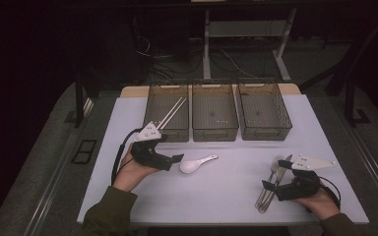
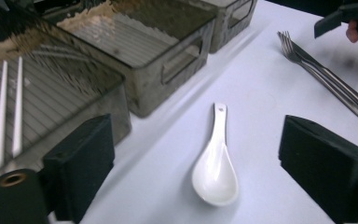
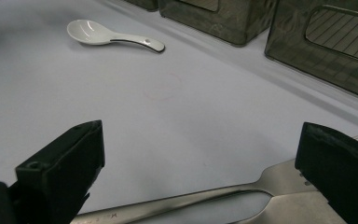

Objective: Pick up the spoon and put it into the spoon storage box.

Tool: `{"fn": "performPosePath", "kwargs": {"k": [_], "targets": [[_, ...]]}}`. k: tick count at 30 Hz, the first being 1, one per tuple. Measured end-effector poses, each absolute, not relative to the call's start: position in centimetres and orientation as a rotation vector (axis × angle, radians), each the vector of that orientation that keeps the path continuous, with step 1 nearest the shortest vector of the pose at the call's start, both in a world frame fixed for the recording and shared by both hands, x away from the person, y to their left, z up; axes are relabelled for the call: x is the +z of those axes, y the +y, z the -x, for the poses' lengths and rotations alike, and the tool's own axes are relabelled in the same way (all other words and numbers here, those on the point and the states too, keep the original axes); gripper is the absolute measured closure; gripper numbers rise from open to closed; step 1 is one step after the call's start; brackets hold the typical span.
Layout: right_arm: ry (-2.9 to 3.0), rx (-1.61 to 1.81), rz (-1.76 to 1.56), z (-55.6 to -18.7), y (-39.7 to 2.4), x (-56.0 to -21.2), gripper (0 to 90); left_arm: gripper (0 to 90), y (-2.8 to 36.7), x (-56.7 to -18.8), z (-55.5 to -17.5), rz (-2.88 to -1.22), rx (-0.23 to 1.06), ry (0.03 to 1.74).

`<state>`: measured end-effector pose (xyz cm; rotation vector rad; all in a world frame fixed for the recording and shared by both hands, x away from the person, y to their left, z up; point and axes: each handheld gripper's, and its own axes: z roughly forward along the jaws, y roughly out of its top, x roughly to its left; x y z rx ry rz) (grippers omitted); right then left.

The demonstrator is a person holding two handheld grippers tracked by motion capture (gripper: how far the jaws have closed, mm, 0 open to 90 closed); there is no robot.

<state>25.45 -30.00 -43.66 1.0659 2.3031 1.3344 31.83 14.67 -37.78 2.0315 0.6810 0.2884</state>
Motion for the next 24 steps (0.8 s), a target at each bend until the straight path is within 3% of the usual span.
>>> {"fn": "performPosePath", "kwargs": {"k": [10, 21, 24], "targets": [[2.299, 1.335, -1.069, -25.4, -30.0, -43.6, 1.4, 0.0, 15.2, -39.6, -29.1, -2.031, 0.282, 0.667], [2.31, 1.328, -1.068, -25.4, -30.0, -43.6, 1.4, 0.0, 15.6, -41.9, -26.7, -2.029, 0.276, 0.657], [2.325, 1.321, -1.061, -25.3, -30.1, -43.4, 5.0, 0.0, 15.5, -42.1, -26.8, -2.039, 0.266, 0.649]]}}
